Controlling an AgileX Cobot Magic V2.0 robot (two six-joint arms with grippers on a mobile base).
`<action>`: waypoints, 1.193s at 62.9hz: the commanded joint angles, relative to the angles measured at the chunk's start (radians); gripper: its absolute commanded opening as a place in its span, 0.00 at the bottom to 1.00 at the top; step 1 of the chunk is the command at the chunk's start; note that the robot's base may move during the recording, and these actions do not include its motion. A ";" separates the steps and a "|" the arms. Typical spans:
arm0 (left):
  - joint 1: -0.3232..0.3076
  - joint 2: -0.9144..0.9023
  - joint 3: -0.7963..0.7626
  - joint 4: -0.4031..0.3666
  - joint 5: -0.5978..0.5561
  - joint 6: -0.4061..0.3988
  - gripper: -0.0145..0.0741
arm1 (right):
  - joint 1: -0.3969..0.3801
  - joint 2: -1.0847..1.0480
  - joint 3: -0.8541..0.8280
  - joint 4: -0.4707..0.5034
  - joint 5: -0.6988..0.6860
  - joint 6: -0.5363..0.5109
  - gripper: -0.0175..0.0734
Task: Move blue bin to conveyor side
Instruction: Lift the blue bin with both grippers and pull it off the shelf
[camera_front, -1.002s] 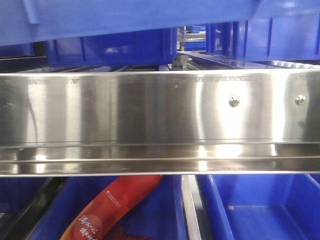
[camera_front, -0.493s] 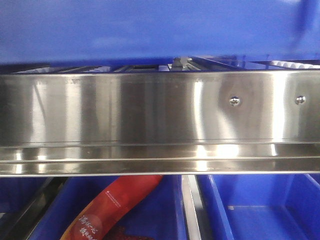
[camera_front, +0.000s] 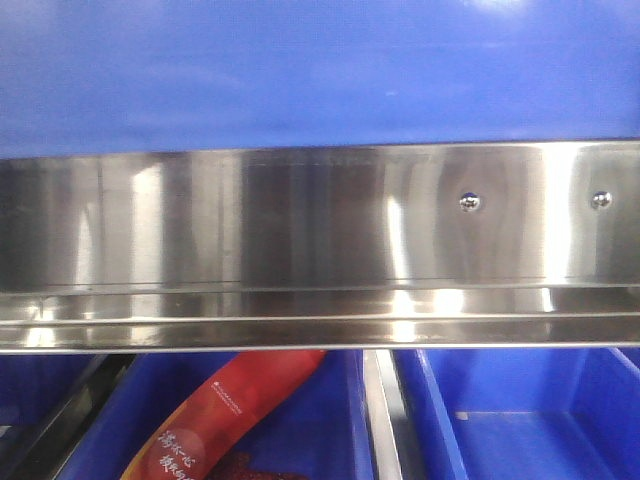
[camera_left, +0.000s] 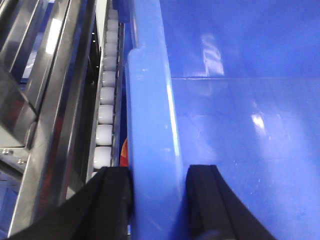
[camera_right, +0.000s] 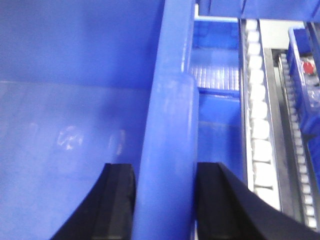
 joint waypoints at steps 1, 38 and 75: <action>-0.006 -0.020 -0.014 0.006 -0.111 0.003 0.14 | 0.000 -0.034 -0.009 -0.024 -0.075 -0.009 0.10; -0.006 0.025 -0.013 -0.005 -0.128 0.003 0.14 | 0.000 -0.106 0.070 -0.017 -0.176 -0.009 0.10; -0.006 0.025 -0.013 -0.005 -0.134 0.003 0.14 | 0.000 -0.106 0.070 -0.008 -0.215 -0.009 0.10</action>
